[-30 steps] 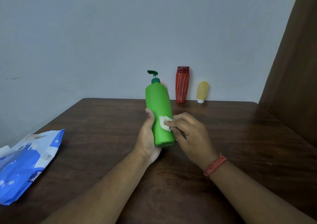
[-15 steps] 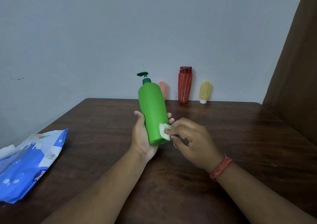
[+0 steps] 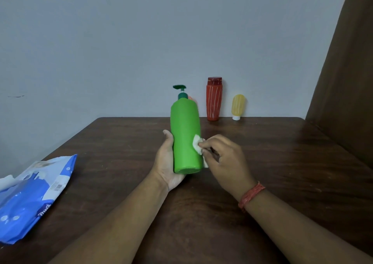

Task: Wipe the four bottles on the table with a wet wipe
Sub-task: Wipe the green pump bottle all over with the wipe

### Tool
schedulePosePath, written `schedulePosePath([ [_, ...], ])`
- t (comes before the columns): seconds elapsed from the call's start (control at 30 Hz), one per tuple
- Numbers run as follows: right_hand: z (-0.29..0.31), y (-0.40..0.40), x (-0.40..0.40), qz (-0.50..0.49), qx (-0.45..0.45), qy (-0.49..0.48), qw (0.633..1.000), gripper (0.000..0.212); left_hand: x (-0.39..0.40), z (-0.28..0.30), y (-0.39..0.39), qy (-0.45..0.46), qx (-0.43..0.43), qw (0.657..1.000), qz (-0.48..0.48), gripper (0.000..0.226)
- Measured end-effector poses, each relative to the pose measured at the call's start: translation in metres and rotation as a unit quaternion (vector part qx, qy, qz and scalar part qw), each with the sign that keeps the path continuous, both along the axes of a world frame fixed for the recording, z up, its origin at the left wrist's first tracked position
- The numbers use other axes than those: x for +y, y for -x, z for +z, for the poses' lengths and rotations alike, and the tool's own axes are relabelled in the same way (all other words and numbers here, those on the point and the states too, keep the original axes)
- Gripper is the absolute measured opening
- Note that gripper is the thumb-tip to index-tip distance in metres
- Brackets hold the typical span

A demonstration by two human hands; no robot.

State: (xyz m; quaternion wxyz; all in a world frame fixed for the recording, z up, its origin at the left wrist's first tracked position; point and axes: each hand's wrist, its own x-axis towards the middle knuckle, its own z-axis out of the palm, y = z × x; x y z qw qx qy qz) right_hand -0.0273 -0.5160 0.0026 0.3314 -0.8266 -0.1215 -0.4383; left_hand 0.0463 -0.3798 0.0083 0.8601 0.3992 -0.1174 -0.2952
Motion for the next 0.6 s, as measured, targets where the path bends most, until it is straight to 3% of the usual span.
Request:
schedulePosePath([
  [0.13, 0.005, -0.005, -0.013, -0.108, -0.006, -0.006, 0.994, 0.015, -0.004, -0.001, 0.007, -0.057, -0.041, 0.994, -0.083, 0.085],
  [0.4, 0.022, -0.01, -0.051, -0.183, 0.01, -0.184, 0.966, 0.017, -0.005, -0.006, 0.014, -0.134, -0.143, 0.955, -0.222, 0.087],
  [0.5, 0.022, -0.004, -0.053, -0.173, -0.01, -0.165, 0.971, 0.02, -0.006, -0.008, 0.015, -0.144, -0.158, 0.949, -0.233, 0.087],
  [0.6, 0.017, 0.001, -0.043, -0.127, -0.037, -0.081, 0.988, 0.02, -0.005, -0.009, 0.013, -0.14, -0.154, 0.951, -0.227, 0.087],
])
